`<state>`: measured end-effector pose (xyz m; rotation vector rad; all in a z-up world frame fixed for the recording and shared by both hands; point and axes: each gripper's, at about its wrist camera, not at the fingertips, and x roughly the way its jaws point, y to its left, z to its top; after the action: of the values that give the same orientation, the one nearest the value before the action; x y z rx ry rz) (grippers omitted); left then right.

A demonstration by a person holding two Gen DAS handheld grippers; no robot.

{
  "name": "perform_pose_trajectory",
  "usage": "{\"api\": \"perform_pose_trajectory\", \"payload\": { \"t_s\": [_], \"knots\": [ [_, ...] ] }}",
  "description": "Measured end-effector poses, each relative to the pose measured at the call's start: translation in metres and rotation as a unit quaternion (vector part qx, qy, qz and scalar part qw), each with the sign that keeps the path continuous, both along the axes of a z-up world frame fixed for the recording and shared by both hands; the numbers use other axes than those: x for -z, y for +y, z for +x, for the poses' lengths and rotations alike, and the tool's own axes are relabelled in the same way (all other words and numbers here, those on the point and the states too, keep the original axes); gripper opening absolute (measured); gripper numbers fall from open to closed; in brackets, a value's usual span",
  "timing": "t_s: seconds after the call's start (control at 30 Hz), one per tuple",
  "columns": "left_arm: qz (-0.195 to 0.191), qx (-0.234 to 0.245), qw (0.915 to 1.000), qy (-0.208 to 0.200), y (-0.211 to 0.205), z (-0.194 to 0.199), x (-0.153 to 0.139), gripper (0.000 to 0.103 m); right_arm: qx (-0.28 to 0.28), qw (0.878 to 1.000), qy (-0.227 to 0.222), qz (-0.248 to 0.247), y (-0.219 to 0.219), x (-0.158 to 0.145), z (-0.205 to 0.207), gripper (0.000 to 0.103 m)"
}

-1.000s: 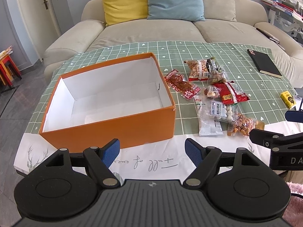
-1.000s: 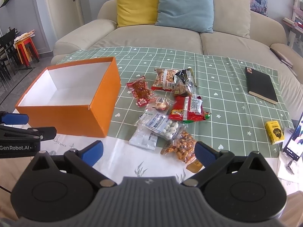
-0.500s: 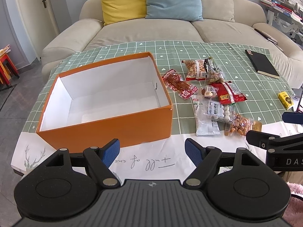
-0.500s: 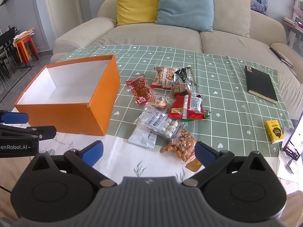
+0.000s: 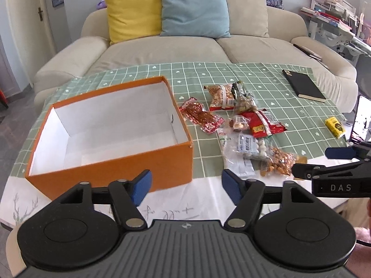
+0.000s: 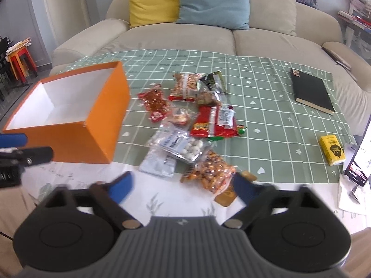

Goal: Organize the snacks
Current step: 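Reach the left tool to the hawthorn-ball bag while the right tool reaches the peanut bag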

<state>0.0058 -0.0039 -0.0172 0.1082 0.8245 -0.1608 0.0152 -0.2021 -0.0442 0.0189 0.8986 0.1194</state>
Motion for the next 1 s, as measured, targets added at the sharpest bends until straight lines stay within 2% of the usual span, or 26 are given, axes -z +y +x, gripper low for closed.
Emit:
{"api": "perform_pose_trajectory", "payload": {
  "t_s": [0.13, 0.23, 0.3, 0.37, 0.47, 0.6, 0.7, 0.9, 1.0],
  "knots": [
    [-0.031, 0.017, 0.9988, 0.033, -0.001, 0.01, 0.013, 0.066, 0.014, 1.0, -0.009, -0.019, -0.006, 0.012, 0.002, 0.077],
    [-0.045, 0.034, 0.9969, 0.055, -0.005, 0.015, 0.023, 0.065, 0.007, 1.0, 0.001, -0.024, -0.01, 0.022, 0.008, 0.068],
    [-0.035, 0.055, 0.9964, 0.054, -0.013, 0.018, 0.029, 0.069, -0.003, 1.0, 0.006, -0.022, -0.013, 0.029, 0.012, 0.068],
    [-0.015, 0.079, 0.9958, 0.044, -0.022, 0.02, 0.032, 0.076, -0.008, 0.999, 0.011, -0.034, -0.013, 0.036, 0.017, 0.068],
    [0.015, 0.103, 0.9937, 0.041, -0.035, 0.028, 0.039, 0.076, -0.017, 0.998, 0.023, -0.05, -0.017, 0.048, 0.029, 0.071],
    [0.036, 0.121, 0.9905, 0.054, -0.048, 0.045, 0.053, 0.076, -0.041, 0.996, 0.046, -0.061, -0.02, 0.065, 0.047, 0.079],
    [0.048, 0.134, 0.988, 0.061, -0.06, 0.054, 0.062, 0.076, -0.066, 0.994, 0.059, -0.067, -0.019, 0.077, 0.058, 0.081],
    [0.093, 0.165, 0.9806, 0.05, -0.086, 0.069, 0.076, 0.076, -0.091, 0.991, 0.064, -0.072, -0.02, 0.093, 0.062, 0.081],
    [0.099, 0.187, 0.9765, 0.043, -0.097, 0.081, 0.085, 0.076, -0.092, 0.991, 0.056, -0.074, -0.022, 0.097, 0.068, 0.085]
  ]
}}
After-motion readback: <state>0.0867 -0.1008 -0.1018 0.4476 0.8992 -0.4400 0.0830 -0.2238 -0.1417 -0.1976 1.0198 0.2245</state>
